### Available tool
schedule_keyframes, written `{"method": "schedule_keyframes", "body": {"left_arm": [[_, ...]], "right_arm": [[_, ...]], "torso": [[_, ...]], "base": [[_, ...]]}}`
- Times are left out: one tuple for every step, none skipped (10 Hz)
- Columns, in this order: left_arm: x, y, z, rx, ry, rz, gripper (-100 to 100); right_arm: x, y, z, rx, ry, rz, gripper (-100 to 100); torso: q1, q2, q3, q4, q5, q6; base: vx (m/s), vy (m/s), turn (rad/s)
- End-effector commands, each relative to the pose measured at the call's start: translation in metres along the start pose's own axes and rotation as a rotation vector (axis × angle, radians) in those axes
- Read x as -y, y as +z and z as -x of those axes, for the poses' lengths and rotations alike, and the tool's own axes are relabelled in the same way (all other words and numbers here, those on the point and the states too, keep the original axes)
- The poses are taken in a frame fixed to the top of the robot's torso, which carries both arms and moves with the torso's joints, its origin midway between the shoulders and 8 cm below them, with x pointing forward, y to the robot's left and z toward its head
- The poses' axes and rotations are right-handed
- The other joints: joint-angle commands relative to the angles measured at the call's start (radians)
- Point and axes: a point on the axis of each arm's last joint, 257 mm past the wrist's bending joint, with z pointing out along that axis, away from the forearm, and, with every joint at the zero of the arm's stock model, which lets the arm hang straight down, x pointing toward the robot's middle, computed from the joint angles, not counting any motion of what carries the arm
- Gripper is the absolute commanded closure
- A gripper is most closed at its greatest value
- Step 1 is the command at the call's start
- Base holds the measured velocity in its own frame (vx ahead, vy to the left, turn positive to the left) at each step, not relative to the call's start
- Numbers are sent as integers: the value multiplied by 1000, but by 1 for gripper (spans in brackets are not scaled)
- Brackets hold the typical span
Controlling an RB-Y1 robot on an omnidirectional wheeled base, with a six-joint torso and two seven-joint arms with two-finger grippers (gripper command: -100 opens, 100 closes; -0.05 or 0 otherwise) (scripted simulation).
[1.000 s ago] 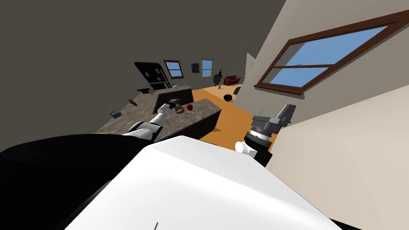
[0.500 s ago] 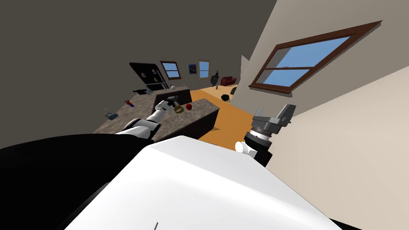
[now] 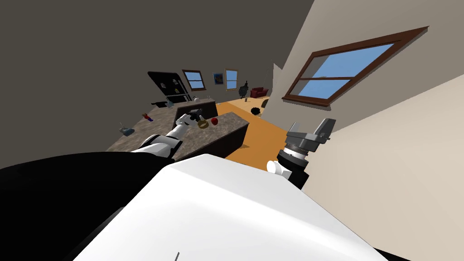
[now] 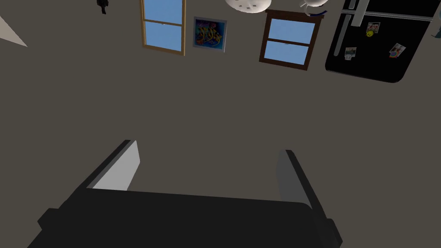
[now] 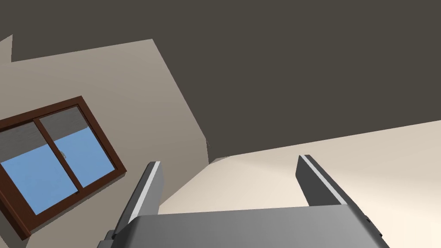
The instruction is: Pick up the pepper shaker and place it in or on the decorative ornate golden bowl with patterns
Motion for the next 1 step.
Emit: {"method": "schedule_keyframes", "body": {"left_arm": [[0,0,0,0,0,0,0]], "right_arm": [[0,0,0,0,0,0,0]], "torso": [[0,0,0,0,0,0]], "base": [[0,0,0]]}}
